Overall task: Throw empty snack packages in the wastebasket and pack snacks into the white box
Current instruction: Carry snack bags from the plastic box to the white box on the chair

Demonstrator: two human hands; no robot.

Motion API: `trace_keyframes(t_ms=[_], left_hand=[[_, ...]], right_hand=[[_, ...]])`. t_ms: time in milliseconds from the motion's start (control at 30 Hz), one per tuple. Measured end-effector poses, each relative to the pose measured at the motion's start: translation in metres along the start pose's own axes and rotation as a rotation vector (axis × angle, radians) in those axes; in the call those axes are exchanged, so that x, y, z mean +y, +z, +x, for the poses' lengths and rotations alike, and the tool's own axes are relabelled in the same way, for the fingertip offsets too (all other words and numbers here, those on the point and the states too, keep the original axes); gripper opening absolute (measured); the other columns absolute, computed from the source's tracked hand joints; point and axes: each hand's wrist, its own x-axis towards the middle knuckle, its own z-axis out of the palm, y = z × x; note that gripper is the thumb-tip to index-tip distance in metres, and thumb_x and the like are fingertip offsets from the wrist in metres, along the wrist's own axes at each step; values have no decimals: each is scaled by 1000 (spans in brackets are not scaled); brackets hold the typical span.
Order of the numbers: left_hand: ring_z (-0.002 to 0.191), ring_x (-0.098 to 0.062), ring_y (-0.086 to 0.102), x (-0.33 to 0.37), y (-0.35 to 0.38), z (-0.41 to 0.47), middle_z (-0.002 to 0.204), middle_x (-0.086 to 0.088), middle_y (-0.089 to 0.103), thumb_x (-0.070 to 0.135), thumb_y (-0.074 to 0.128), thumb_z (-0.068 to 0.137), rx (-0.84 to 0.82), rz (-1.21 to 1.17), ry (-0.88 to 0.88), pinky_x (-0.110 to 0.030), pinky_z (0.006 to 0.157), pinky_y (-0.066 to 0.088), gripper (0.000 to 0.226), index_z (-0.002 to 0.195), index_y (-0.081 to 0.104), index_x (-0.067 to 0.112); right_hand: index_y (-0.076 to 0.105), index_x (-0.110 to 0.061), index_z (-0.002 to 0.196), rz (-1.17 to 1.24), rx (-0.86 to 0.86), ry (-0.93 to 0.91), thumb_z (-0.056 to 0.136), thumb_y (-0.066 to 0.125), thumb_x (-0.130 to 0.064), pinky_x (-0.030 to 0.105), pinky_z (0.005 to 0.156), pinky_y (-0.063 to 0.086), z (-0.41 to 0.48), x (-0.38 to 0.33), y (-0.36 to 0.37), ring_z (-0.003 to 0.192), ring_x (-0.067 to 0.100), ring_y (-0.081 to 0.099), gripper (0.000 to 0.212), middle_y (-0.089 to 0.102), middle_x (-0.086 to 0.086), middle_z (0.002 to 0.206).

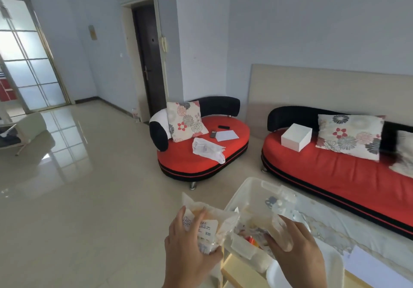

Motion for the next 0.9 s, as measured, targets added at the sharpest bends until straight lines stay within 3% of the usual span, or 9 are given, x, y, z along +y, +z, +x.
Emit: trace_keyframes(t_ms=[300,400,533,733,900], left_hand=[[143,-27,31,-27,39,135,154,-2,26,77,62,58,-220,-66,218,-51,105,45,92,144,35,56],[142,-30,33,-25,52,162,156,-3,26,85,56,58,-279,-77,298,-53,105,45,91,142,40,52],[142,-33,32,-22,73,183,157,-7,26,108,33,50,-360,-99,320,-56,106,44,112,143,43,46],[146,-32,27,-11,122,199,159,-9,24,80,62,62,-457,-111,365,-55,108,43,89,141,41,47],[146,-33,26,-6,170,212,160,-7,23,80,69,63,-496,-74,336,-55,108,41,91,143,40,47]], right_hand=[[65,-33,122,-183,95,248,77,83,-40,31,68,47,41,-9,36,93,19,63,49,63,-10,106],[63,-34,125,-224,140,336,79,81,-41,29,71,48,43,-12,44,95,18,61,49,63,-9,108],[61,-35,127,-264,157,452,81,77,-46,30,74,47,41,-20,54,96,17,59,49,62,-10,111],[60,-40,127,-301,149,571,81,75,-54,30,68,46,39,-6,75,97,17,61,51,61,-12,114],[63,-35,126,-294,147,590,80,76,-54,31,77,48,50,22,91,98,21,62,51,63,-7,113]])
